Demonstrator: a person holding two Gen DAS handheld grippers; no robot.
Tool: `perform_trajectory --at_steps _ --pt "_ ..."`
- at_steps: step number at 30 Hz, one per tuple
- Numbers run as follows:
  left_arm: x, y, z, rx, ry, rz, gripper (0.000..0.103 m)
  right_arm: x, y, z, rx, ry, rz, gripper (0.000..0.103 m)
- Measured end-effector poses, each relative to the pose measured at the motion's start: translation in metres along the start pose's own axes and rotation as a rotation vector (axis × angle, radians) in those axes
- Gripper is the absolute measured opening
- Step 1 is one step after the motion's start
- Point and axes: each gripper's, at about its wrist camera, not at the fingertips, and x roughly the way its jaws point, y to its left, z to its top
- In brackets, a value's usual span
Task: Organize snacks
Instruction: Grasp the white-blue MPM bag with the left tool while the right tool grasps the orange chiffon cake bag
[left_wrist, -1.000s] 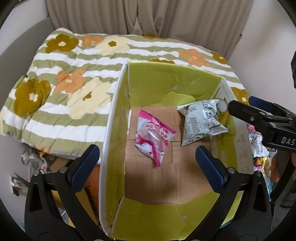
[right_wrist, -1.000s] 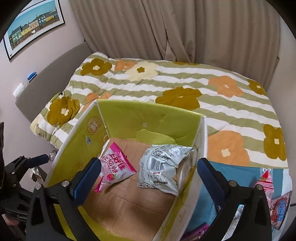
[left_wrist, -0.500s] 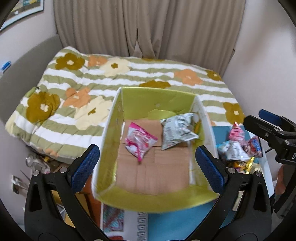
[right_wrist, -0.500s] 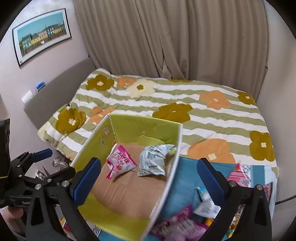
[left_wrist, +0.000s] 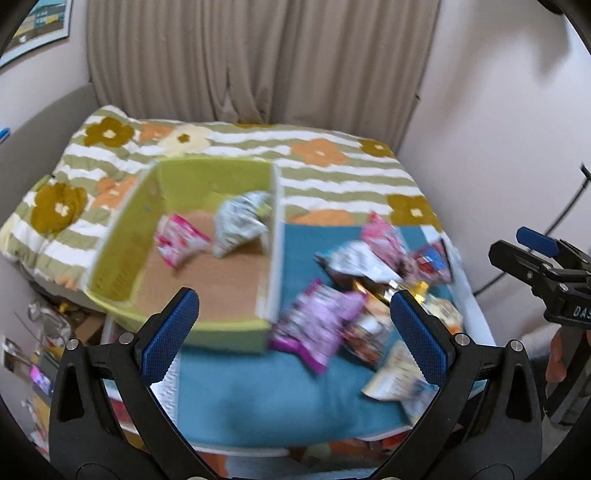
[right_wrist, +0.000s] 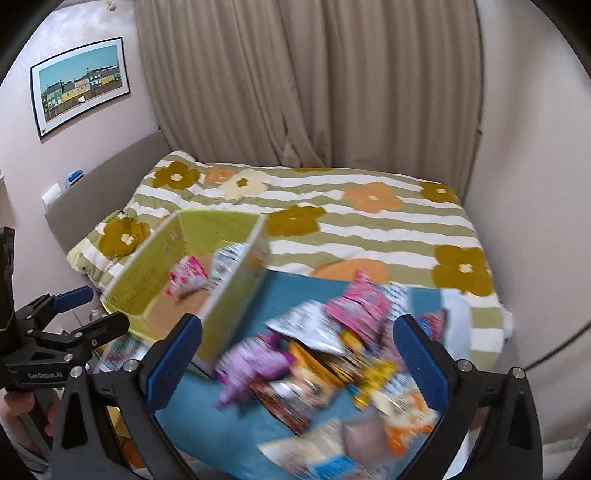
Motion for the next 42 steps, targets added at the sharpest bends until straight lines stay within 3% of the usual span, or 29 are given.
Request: perform_trajectory --at_steps 6,12,17,22,31,42 --pt "0.018 -0.053 -0.039 0.022 0.077 -0.064 0.103 -0.021 -0.045 -0.040 0.022 0.020 -0.027 0.103" --pt "0.056 -0.088 -0.071 0.015 0.208 -0.112 0.103 -0.022 -0.080 -0.070 0.038 0.048 -0.046 0.103" --pt "0.095 -0.098 -0.103 -0.078 0.345 -0.154 0.103 -0.003 -0.099 -0.093 0.061 0.097 -0.053 0.103" --pt "0.124 -0.110 -0.126 -0.156 0.405 -0.191 0.103 0.021 -0.114 -0.115 0.096 0.133 -0.056 0.103" --pt "0.165 -0.125 -0.139 -0.254 0.404 -0.216 0.102 0.059 -0.131 -0.133 0.081 0.180 -0.066 0.103" --pt "0.189 -0.120 -0.138 -0.265 0.399 -0.198 0.102 0.099 -0.137 -0.143 0.106 0.241 0.006 0.103"
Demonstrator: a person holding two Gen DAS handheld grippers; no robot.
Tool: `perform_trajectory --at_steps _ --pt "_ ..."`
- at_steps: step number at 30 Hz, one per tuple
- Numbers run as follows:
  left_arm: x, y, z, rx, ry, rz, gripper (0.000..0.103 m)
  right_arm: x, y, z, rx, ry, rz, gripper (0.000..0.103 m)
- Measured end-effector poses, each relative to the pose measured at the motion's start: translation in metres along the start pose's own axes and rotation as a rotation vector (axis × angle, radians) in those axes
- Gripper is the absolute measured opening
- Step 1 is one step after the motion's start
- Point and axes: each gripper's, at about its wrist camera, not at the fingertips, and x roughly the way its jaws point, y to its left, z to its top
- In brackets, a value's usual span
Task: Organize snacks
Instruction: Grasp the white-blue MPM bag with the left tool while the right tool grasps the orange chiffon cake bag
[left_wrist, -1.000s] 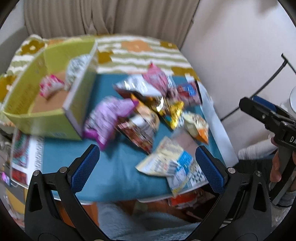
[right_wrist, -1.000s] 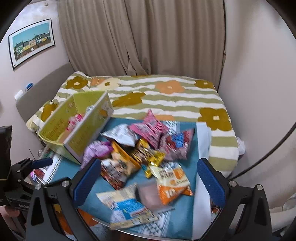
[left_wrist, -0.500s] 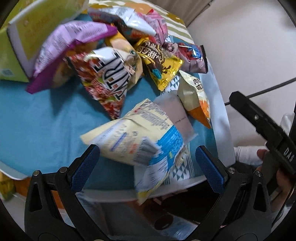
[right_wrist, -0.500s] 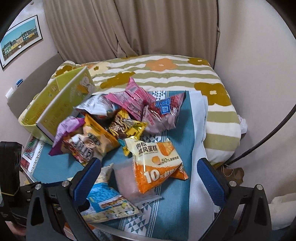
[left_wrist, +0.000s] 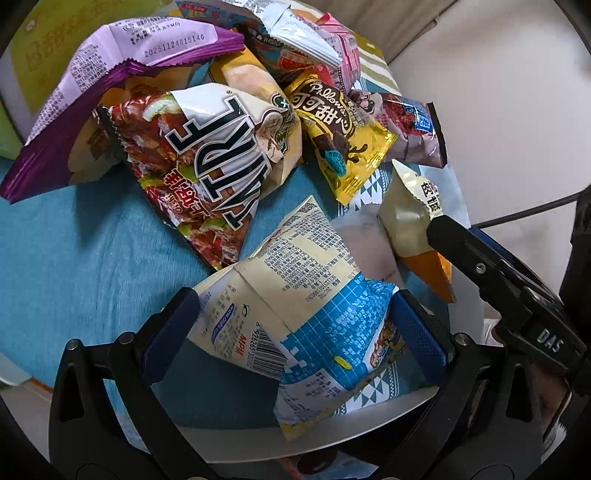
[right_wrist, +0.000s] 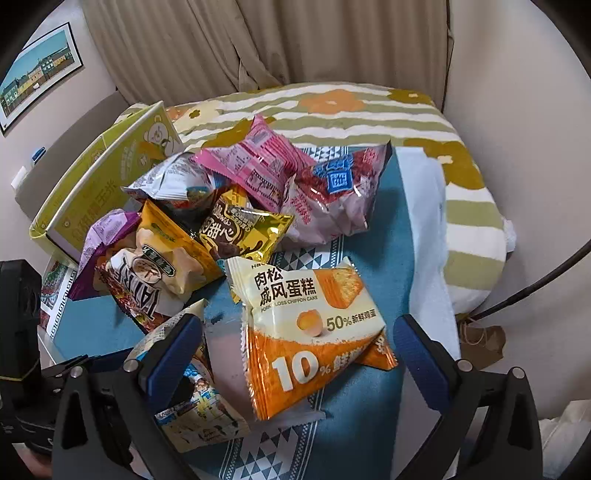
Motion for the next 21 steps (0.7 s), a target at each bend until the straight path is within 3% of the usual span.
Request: perform_trajectory --at_steps 6,8,11,21 --pt "0.002 0.009 -0.004 0.041 0.034 -0.035 0.089 0.016 -0.002 0.002 -0.013 0.042 0.027 0.103" --pt "-0.002 0.008 -0.006 0.069 0.022 -0.044 0.077 0.022 -0.003 0.003 -0.015 0.057 0.037 0.103" --pt "-0.011 0.002 -0.008 0.105 0.016 -0.049 0.068 0.028 -0.001 0.004 -0.024 0.072 0.038 0.103" --pt "-0.022 0.005 -0.006 0.087 0.045 -0.065 0.066 0.030 0.000 0.006 -0.035 0.080 0.035 0.103"
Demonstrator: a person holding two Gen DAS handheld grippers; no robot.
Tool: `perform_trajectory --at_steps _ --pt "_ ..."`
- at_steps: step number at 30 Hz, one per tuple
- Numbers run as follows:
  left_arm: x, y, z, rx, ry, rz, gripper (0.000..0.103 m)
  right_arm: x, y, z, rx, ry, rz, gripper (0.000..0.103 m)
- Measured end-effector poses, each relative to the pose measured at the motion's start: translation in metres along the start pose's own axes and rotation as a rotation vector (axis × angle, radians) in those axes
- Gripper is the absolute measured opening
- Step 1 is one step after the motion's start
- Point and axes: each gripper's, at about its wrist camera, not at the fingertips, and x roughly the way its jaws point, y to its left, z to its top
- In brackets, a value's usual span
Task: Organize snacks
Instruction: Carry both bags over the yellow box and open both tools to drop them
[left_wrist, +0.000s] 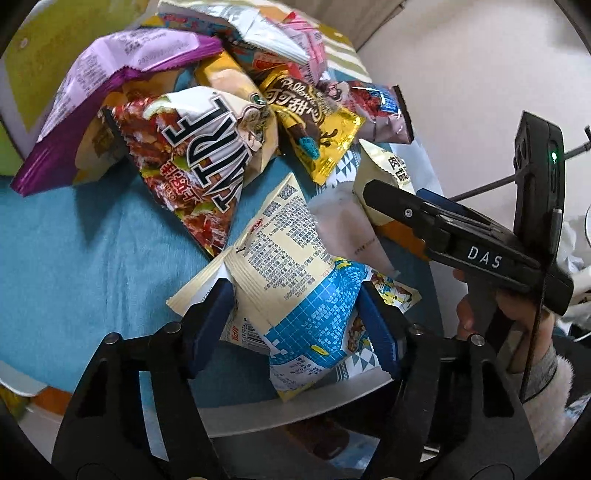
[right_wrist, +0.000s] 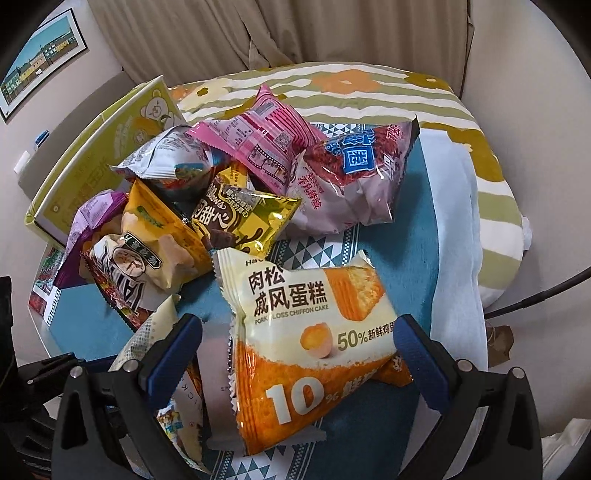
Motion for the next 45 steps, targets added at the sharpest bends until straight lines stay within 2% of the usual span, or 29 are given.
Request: perform_trajectory --at_steps 3,5,8,11,13,15,19,21,22,24,25,26,32,41,45 --pt "-0.012 0.003 0.003 -0.061 0.005 0.021 0.075 0.001 0.001 0.000 0.004 -0.004 0.003 0.103" --pt "-0.021 0.004 0.005 -0.105 -0.003 0.052 0.101 0.000 -0.001 0.000 0.014 -0.010 0.012 0.103" --pt "-0.032 0.005 0.007 -0.161 -0.001 0.073 0.102 -0.002 -0.003 0.000 0.032 -0.015 0.030 0.103" --pt "-0.025 0.013 0.008 -0.251 0.046 0.112 0.102 -0.004 -0.006 0.001 0.052 -0.019 0.057 0.103" --pt "-0.017 0.023 0.003 -0.369 0.072 0.067 0.102 -0.004 -0.006 0.002 0.060 -0.020 0.072 0.103" --pt "-0.007 0.028 0.001 -0.444 0.087 0.055 0.102 -0.005 -0.007 0.002 0.065 -0.020 0.085 0.103" --pt "0.014 0.031 -0.003 -0.502 0.121 0.021 0.102 -0.006 -0.006 0.004 0.068 -0.019 0.108 0.103" --pt "0.019 0.034 -0.007 -0.523 0.123 0.003 0.102 -0.005 -0.006 0.004 0.060 -0.019 0.092 0.103" --pt "0.021 0.035 -0.008 -0.528 0.119 -0.008 0.102 -0.004 -0.007 0.004 0.053 -0.019 0.082 0.103" --pt "0.022 0.036 -0.008 -0.527 0.107 -0.039 0.093 -0.001 -0.009 0.003 0.051 -0.016 0.085 0.103" --pt "0.023 0.035 -0.007 -0.518 0.109 -0.041 0.079 0.000 -0.009 0.003 0.048 -0.016 0.082 0.103" --pt "0.025 0.033 -0.006 -0.505 0.112 -0.034 0.072 0.001 -0.010 0.003 0.038 -0.017 0.072 0.103" --pt "0.025 0.031 -0.006 -0.469 0.101 -0.031 0.065 0.009 -0.017 0.008 0.028 0.006 0.053 0.103" --pt "0.013 0.031 -0.015 -0.409 0.081 -0.019 0.062 0.025 -0.026 0.002 0.036 0.055 0.071 0.102" --pt "0.003 0.034 -0.017 -0.404 0.072 -0.027 0.061 0.023 -0.026 0.001 0.021 0.041 0.088 0.085"
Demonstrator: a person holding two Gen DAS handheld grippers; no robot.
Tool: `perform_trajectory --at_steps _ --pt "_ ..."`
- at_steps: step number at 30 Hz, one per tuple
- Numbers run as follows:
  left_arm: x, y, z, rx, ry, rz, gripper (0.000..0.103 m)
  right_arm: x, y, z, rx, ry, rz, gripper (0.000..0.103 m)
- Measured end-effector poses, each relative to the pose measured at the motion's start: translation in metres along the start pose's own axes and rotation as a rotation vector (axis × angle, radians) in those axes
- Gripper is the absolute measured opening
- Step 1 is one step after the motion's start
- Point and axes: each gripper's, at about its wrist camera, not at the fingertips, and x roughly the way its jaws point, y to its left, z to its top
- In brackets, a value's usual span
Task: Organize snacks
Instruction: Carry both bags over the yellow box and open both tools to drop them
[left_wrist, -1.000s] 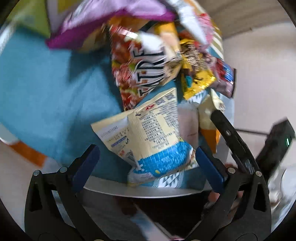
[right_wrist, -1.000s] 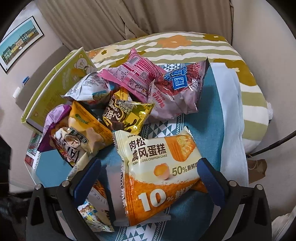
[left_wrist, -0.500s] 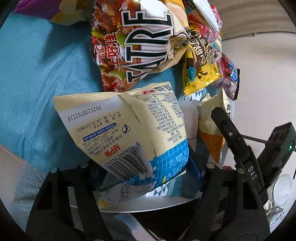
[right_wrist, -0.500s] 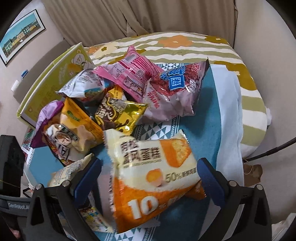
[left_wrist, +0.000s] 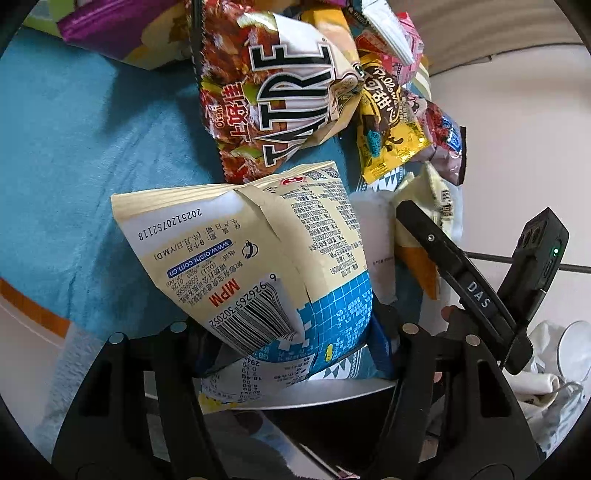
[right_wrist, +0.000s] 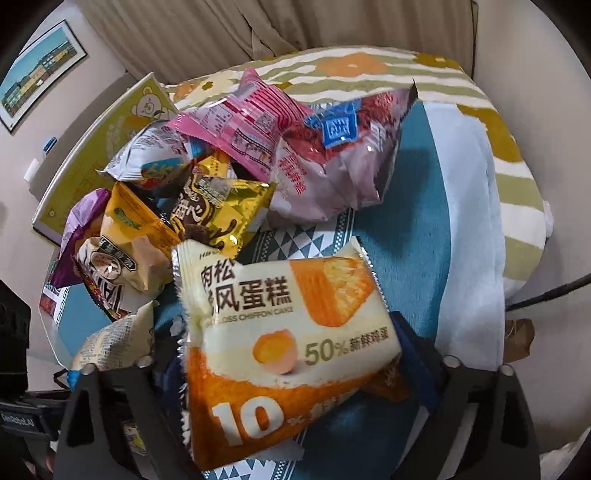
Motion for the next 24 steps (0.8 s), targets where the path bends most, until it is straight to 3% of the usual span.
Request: perform_trajectory --at_steps 3,12,19,24 --pt "-0.006 0.000 -0.003 0.011 -0.001 -0.009 0.061 -0.007 0.003 0.000 -0.008 -0.015 -0.001 0.075" --pt "-0.045 -0.010 -0.013 0.071 -0.050 -0.057 0.060 -0.048 0.026 -0.004 -0.011 -0.098 -0.009 0.073" --pt "-0.115 -0.020 -0.004 0.158 -0.175 -0.099 0.060 -0.102 0.066 0.011 -0.043 -0.201 -0.006 0.073" --pt "-0.173 -0.011 0.032 0.196 -0.283 -0.116 0.060 -0.127 0.111 0.037 -0.084 -0.263 0.005 0.073"
